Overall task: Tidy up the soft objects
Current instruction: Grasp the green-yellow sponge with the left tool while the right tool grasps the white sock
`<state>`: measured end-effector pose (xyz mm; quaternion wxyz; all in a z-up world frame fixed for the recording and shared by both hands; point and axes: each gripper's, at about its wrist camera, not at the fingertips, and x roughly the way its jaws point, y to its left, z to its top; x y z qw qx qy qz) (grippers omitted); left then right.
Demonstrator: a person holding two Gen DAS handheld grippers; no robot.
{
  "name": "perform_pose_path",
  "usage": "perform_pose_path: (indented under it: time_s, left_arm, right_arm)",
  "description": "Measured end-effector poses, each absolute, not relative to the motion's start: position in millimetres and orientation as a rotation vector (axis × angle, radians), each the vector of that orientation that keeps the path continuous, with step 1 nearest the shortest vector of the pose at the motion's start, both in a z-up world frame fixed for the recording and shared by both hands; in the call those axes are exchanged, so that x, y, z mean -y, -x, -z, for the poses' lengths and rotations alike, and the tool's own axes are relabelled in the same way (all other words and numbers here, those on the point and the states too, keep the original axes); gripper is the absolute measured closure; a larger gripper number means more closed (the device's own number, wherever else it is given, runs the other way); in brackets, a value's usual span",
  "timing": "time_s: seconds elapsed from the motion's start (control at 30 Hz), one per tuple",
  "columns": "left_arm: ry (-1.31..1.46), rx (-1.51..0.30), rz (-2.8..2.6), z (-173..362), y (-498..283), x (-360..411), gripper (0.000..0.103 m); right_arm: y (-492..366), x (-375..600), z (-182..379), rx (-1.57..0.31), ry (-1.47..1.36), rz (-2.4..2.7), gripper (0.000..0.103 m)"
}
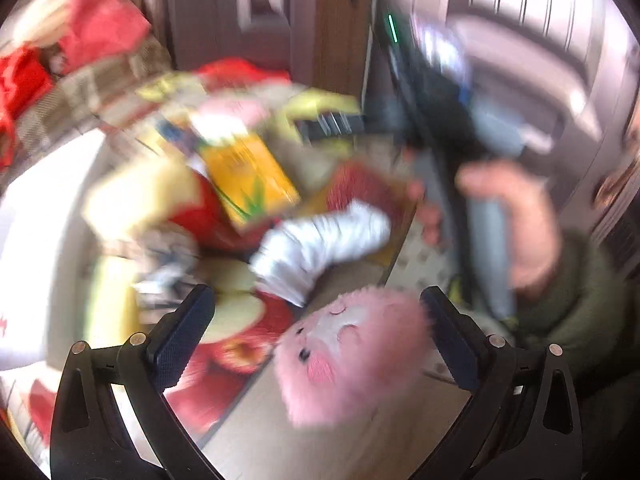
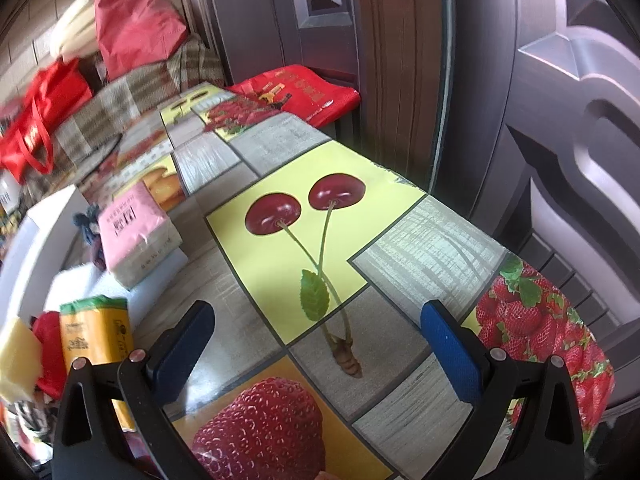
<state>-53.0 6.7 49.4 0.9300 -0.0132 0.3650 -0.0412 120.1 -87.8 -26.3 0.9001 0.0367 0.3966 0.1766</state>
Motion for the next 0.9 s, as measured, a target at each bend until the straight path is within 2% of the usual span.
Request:
perform_pose_path:
  time_s: [0.13,0.23,0.37,0.63,0.7,0.77,0.83,0.87,0.9]
  left_arm:
    - [0.126,-0.523,-0.015,-97,104,-59,0.0]
    - [0.161,-0.421,-0.135,-109,129,-101,0.0]
    - [0.132,-0.525,-0.199,-101,127,-128,0.0]
    - [0.081,-0.687,-0.121,-58,95,-112,0.001]
    - [0.062,-0.72,-0.107,-50,84,-109,0.008]
    - [0.051,-0.751,-0.103,-44,75,-105,0.01]
    - [0.036,-0.776,-0.1,-39,68,-103,0.018]
    - [0.025,-0.794,-0.102,-36,64,-102,0.023]
    - [0.017,-0.805,-0.108,-34,62,-102,0.024]
  right_arm:
    - [-116,103,20,-0.772,-0.188,-0.389,0.0]
    - [-97,115,-1,-0.612,-0.207,-0.525,0.0]
    - [-66,123,-28,-0.432,-0.166,-0.759,0.0]
    - [-29,91,-21,-0.497,0.139,-1.012,0.001]
    - [-20,81,-16,-0.509,0.212,-1.078,0.009]
    - [-17,73,-10,-0.534,0.257,-1.119,0.011]
    - [-12,65,-3,-0.554,0.299,-1.154,0.014]
    - [-10,59,1,-0.566,0.328,-1.163,0.019]
    - [-9,54,6,-0.578,0.357,-1.163,0.025]
